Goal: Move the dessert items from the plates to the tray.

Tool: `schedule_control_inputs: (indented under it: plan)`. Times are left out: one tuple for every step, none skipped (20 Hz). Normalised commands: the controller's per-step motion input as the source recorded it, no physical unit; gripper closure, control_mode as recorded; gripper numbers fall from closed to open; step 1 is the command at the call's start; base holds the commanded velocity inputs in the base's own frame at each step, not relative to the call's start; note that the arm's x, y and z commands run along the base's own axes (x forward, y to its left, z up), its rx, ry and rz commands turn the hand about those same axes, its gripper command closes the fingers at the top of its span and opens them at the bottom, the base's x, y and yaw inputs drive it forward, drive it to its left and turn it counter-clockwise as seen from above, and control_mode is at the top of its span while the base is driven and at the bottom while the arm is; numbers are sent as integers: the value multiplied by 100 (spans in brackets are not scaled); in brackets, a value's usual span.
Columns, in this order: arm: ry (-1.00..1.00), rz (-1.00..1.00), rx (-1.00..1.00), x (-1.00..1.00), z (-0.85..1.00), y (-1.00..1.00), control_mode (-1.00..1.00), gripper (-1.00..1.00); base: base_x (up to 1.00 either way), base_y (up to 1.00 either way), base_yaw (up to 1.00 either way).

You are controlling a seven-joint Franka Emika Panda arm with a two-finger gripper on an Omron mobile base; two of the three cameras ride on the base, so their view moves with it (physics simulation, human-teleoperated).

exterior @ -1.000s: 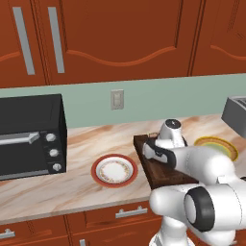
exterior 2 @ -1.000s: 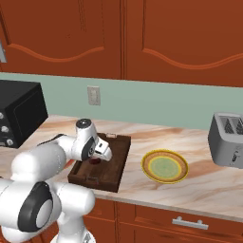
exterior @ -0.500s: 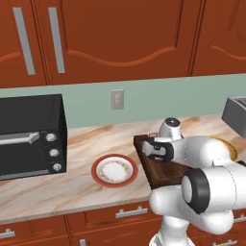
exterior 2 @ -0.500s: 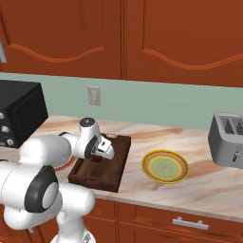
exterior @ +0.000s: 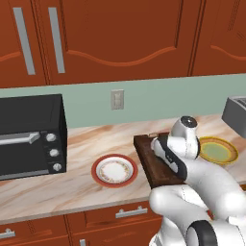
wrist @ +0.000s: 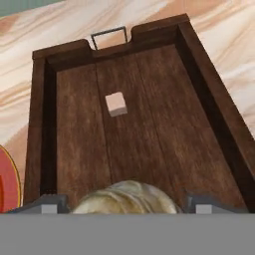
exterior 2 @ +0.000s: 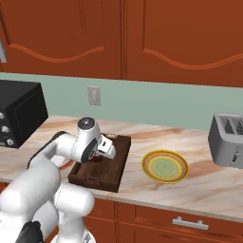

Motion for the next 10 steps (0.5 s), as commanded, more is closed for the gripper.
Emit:
schedule_control_inputs:
  plan:
    - [-32,0,0,-100,0,0,-100,-100,0,0,0]
    - [-31,0,0,-96,0,0,-100,-100,0,0,0]
    - [-30,0,0,-93,0,0,-100,-100,0,0,0]
    - [-27,0,0,-84,0,0,-100,-100,0,0,0]
    - [-25,0,0,-76,0,0,-100,-100,0,0,0]
    - [-23,0,0,-66,0,0,-100,-100,0,0,0]
    - [-20,0,0,-62,-8,0,-100,-100,0,0,0]
    - [-18,0,0,-55,-14,0,-100,-100,0,0,0]
    - [-17,0,0,-51,-15,0,-100,-100,0,0,0]
    - [-13,0,0,-46,-4,0,-100,-100,0,0,0]
